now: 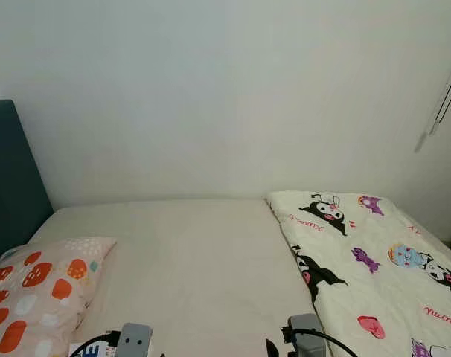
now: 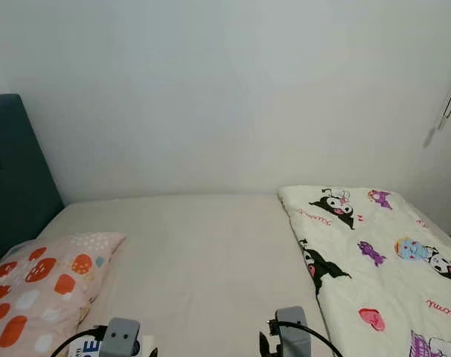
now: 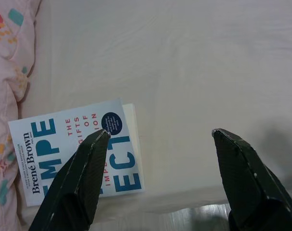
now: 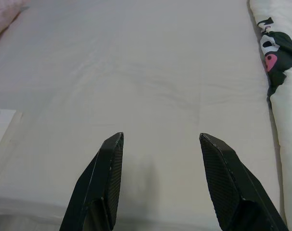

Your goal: Clean up the room

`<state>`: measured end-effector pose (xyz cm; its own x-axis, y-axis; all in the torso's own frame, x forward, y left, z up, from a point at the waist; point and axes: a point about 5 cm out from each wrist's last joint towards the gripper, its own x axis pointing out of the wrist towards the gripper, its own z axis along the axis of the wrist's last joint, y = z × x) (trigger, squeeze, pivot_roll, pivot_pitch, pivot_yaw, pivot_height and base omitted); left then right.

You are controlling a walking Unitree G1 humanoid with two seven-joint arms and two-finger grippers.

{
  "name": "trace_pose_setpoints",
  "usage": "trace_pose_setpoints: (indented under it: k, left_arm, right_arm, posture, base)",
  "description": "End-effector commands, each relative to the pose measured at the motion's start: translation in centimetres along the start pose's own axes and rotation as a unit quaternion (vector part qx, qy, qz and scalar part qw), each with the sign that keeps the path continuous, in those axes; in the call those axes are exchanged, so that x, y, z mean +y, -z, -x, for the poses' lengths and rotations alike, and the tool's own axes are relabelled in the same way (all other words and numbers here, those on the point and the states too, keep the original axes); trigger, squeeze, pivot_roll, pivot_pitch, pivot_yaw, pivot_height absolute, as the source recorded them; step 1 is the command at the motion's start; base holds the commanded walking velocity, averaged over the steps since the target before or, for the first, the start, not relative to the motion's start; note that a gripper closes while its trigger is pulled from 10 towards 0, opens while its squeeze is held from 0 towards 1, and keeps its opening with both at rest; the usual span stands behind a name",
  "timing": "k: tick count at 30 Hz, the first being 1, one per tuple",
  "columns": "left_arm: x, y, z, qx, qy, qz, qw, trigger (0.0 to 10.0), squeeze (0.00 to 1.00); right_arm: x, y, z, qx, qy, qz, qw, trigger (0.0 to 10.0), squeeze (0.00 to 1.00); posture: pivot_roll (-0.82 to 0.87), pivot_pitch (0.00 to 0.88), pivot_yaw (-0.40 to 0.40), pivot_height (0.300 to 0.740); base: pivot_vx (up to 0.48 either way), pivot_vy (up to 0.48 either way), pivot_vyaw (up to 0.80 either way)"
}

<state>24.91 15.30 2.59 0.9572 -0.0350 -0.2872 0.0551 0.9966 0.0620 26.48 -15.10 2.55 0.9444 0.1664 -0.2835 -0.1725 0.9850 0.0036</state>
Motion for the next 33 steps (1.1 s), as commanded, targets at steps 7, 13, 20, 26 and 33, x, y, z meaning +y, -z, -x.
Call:
trace_pose_setpoints:
  k: [7, 13, 20, 26, 33]
  left_arm:
    - [-0.48, -0.17, 0.01, -0.002, 0.010, 0.003, 1.000, 10.0, 0.00]
    - [-0.64, -0.40, 0.02, -0.007, 0.017, 0.002, 1.000, 10.0, 0.00]
    - [-0.64, -0.53, 0.02, -0.009, 0.022, -0.001, 1.000, 10.0, 0.00]
    - [-0.59, -0.56, 0.01, -0.010, 0.021, -0.002, 1.000, 10.0, 0.00]
    - [-0.52, -0.51, 0.05, -0.008, 0.021, -0.002, 1.000, 10.0, 0.00]
  right_arm:
    - [0.10, 0.14, 0.27, -0.004, 0.001, -0.003, 1.000, 10.0, 0.00]
    - [0.11, 0.02, 0.21, -0.005, 0.002, -0.003, 1.000, 10.0, 0.00]
    - [0.18, 0.01, 0.18, -0.005, 0.003, -0.004, 1.000, 10.0, 0.00]
    - [0.15, 0.03, 0.20, -0.005, 0.004, -0.005, 1.000, 10.0, 0.00]
    - [0.07, 0.09, 0.19, -0.004, 0.004, -0.004, 1.000, 10.0, 0.00]
  posture:
    - [0.00, 0.109, -0.053, 0.740]
    - [0.00, 0.112, -0.049, 0.740]
    - [0.00, 0.116, -0.041, 0.740]
    - [0.00, 0.116, -0.043, 0.740]
    - [0.00, 0.119, -0.044, 0.740]
  base:
    - [0.000, 0.000, 0.00]
    - [0.000, 0.000, 0.00]
    - [0.000, -0.188, 0.00]
    - [0.000, -0.366, 0.00]
    - [0.000, -0.368, 0.00]
